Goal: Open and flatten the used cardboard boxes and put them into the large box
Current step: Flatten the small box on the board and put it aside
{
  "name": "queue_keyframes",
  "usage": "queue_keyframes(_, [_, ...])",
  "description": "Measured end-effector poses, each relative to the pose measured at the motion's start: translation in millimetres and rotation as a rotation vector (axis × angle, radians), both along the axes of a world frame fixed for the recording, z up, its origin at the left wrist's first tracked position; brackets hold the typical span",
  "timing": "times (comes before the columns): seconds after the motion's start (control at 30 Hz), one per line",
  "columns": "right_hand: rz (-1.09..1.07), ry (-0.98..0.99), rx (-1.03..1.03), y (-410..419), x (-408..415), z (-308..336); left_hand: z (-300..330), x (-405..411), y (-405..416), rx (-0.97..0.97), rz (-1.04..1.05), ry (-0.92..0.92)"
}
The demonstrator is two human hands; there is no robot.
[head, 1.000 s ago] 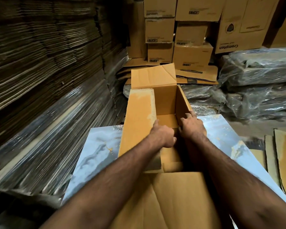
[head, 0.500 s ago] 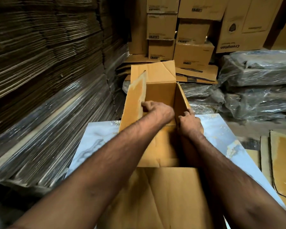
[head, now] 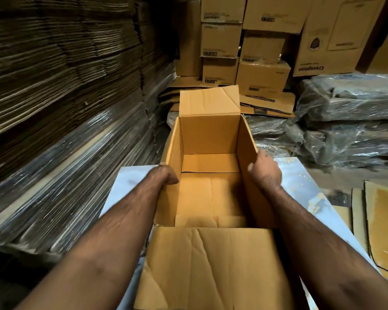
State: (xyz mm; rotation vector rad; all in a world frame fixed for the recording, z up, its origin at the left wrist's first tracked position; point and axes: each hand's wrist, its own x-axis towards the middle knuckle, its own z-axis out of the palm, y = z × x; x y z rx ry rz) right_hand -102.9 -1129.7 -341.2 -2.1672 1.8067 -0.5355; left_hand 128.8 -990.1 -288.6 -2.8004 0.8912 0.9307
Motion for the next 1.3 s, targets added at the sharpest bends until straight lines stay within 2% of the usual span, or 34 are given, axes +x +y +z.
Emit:
queue_keyframes(0.1, [-0.13, -0.057, 0.24, -5.1, -7.2, 4.7, -26.2, 9.0, 11.4, -0.275, 0.134, 0.013])
queue_keyframes(0.17, [-0.106, -0.039, 0.34, -6.9, -10.1, 5.2, -34.9, 12.1, 20.2, -0.401, 0.231, 0.147])
queue_keyframes(0.23, [-0.059, -0.023, 0.406, -5.8, -11.1, 7.0, -34.4, 11.5, 26.5, -0.456, 0.259, 0.235])
queue_keyframes(0.33, [-0.016, -0.079, 0.503, 2.1, -13.8, 7.2, -34.0, 12.1, 28.7, -0.484, 0.234, 0.255])
queue_keyframes(0.5, [-0.053, 0.008, 0.367, 21.1, -19.9, 10.2, -40.3, 12.8, 29.2, -0.542, 0.197, 0.176])
queue_keyframes(0.77, [-0.044, -0.107, 0.164, 15.6, -21.4, 57.4, -4.5, 33.0, 33.9, -0.73, 0.204, 0.03])
queue_keyframes(0.97, [-0.03, -0.128, 0.102, 14.3, -20.8, 79.5, 19.3, 39.1, 37.7, -0.76, 0.184, -0.157])
queue_keyframes(1.3, [-0.002, -0.099, -0.071, 55.3, -5.2, 72.4, -2.9, 22.1, 33.5, -0.903, 0.198, -0.124])
